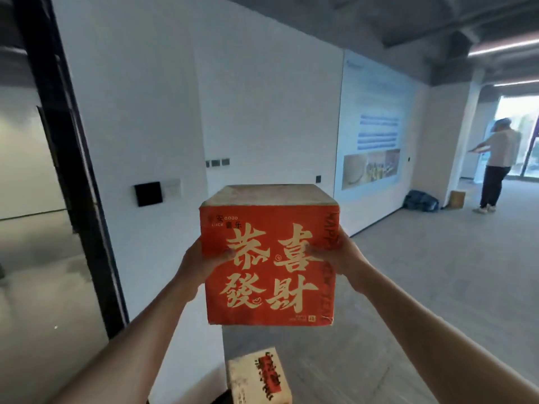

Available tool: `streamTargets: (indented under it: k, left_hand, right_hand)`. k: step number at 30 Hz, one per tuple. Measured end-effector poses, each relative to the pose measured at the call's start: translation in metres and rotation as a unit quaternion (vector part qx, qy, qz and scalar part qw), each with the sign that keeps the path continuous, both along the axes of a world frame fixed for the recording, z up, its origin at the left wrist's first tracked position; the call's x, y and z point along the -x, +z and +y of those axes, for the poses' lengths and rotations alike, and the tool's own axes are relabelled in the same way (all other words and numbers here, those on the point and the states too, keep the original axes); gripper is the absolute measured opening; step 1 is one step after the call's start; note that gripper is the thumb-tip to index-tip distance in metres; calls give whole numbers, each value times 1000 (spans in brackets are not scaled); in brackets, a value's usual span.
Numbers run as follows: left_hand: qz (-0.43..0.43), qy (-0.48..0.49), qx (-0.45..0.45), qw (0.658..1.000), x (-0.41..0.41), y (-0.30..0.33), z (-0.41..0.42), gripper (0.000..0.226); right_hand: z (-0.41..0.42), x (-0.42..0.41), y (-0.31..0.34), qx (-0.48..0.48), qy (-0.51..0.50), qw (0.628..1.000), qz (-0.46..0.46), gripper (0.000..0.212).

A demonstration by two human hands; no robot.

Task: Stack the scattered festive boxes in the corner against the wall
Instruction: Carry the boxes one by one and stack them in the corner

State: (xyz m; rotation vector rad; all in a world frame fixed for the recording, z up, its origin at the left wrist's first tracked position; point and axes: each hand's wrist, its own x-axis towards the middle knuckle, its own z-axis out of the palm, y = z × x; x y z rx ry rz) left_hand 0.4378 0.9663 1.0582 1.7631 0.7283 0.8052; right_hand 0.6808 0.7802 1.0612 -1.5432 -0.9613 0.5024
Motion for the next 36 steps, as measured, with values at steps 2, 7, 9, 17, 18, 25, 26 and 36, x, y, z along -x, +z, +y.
streamTargets:
  k: [2,7,9,17,18,25,26,36]
  left_hand:
    - [-14,36,-27,999,30,46,-8,59]
    - [-33,128,-67,989,122,133,-46,52]
    - [-34,182,-81,979,161,155,-66,58]
    - [-28,361,-102,927,303,198,-187,54]
    - [-27,386,-105,916,321,200,-204,53]
    - [-13,534,-118,837,457,203,-333,52]
    - [-14,553,-119,825,477,203,-353,51]
    - [1,713,-130,689,686,210,-557,60]
  right_hand:
    - [4,22,45,-23,24,999,-19,67]
    - [7,88,127,-88,124,988,-33,54]
    - [6,116,147,-112,165,979,-33,54]
    - [-11,240,183,-163,325,932,-8,50]
    - [-15,258,184,-165,349,922,-4,50]
    - [-41,411,185,-159,493,855,37,51]
    - [-47,437,187,-156,510,845,45,51]
    - [-149,718,198,-167,676,716,55,57]
